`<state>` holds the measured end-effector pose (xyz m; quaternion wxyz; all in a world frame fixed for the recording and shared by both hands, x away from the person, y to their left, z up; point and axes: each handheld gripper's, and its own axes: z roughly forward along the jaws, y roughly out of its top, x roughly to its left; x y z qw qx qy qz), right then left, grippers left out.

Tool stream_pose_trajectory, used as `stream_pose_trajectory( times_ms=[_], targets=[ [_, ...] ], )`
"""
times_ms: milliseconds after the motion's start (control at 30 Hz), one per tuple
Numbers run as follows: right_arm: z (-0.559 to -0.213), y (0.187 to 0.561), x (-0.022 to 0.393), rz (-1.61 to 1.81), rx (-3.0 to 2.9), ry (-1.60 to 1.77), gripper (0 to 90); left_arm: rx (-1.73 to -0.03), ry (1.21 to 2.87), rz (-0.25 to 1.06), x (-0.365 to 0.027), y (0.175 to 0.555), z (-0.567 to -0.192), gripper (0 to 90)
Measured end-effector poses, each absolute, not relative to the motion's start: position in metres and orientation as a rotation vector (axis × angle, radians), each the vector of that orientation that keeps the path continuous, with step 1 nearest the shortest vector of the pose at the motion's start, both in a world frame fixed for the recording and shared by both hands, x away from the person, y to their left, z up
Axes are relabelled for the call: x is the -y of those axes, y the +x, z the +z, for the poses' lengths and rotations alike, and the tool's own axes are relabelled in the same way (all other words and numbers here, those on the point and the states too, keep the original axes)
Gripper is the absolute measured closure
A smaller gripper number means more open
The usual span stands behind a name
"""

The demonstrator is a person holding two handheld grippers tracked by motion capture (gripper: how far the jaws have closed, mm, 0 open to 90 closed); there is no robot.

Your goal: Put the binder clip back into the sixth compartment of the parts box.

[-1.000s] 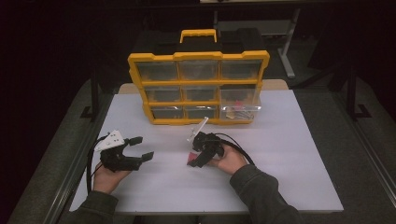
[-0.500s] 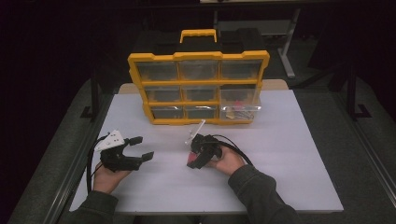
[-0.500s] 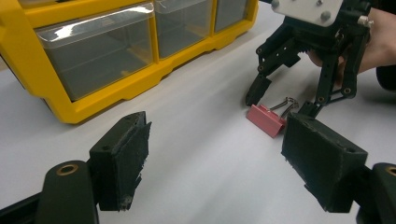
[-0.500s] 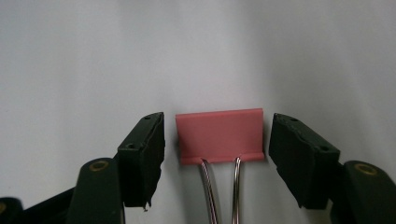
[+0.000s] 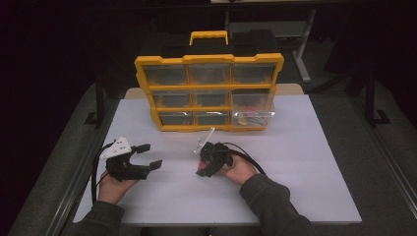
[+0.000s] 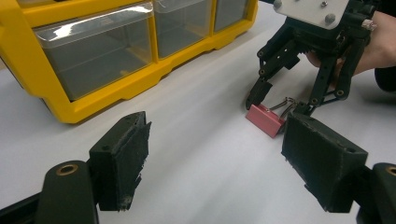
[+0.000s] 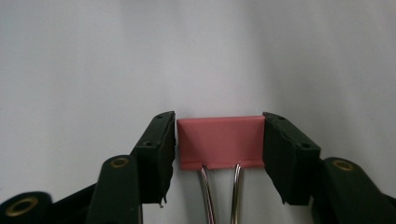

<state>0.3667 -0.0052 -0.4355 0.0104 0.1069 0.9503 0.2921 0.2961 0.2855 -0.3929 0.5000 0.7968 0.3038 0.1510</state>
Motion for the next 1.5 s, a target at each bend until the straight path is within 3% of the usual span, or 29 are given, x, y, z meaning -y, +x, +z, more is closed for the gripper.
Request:
stream_pose_trajectory(
  times_ms=[533,1500],
  targets=[
    [-0.425,0.367,0.012,0.982,-3.008,0.333,48.4,-0.734,1.933,0.362,-0.286,0.296,-0.392,22.4],
    [-0.357,0.373,0.038,1.156,-3.018,0.378,48.4,-0.736,1.920,0.364,-0.286,0.296,-0.392,22.2]
  ],
)
